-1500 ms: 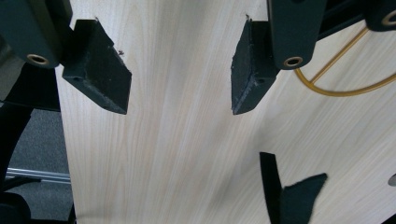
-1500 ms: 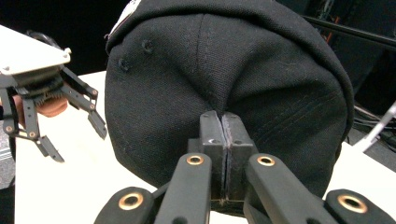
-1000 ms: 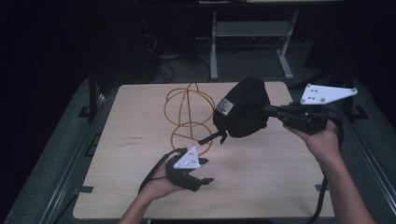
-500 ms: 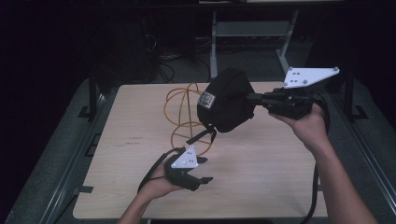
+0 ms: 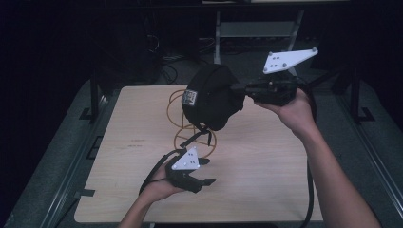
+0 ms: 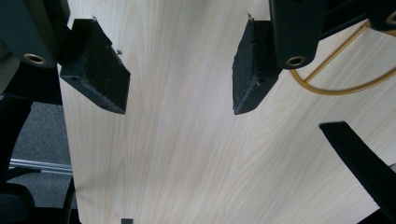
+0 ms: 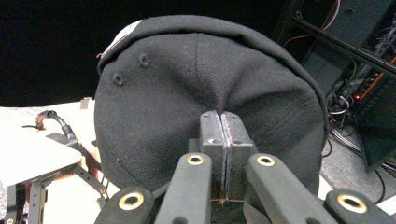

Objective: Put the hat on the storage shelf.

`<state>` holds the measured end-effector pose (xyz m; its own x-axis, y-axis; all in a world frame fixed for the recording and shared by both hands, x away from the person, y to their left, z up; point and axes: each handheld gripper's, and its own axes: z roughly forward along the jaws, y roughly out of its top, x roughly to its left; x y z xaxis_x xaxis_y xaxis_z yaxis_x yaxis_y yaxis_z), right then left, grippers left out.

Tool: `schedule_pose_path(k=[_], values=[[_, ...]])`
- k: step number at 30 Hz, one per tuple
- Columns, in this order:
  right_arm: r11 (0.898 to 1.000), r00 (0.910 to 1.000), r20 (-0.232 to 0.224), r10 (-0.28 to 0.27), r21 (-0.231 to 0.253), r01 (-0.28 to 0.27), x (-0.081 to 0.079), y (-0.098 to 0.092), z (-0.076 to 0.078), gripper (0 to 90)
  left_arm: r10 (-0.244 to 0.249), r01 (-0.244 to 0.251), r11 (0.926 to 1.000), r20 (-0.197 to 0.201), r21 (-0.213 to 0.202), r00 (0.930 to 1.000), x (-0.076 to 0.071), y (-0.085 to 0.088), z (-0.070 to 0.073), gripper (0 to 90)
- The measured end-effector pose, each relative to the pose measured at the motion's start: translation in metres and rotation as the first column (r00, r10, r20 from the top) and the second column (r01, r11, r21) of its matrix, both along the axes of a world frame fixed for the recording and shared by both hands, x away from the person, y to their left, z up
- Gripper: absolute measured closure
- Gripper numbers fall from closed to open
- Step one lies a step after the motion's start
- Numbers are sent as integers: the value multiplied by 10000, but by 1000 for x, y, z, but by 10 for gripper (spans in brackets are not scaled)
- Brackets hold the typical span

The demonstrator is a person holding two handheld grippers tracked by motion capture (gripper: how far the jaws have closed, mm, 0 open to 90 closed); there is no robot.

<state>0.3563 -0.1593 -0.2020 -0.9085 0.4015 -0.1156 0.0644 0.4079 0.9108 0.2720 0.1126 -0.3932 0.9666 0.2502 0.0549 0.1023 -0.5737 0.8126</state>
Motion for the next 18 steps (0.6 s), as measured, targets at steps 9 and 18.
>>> schedule_pose_path(k=[9, 18], values=[[9994, 9996, -215, 156, -308, -163, 22, 30, 7, 896, -119, 118, 9999, 130, 58, 9998, 1, -3, 0, 366], [9990, 9990, -391, 221, -367, -236, 37, 50, 10, 897, -119, 119, 9999, 9, 4, 9999, 0, -3, -1, 367]])
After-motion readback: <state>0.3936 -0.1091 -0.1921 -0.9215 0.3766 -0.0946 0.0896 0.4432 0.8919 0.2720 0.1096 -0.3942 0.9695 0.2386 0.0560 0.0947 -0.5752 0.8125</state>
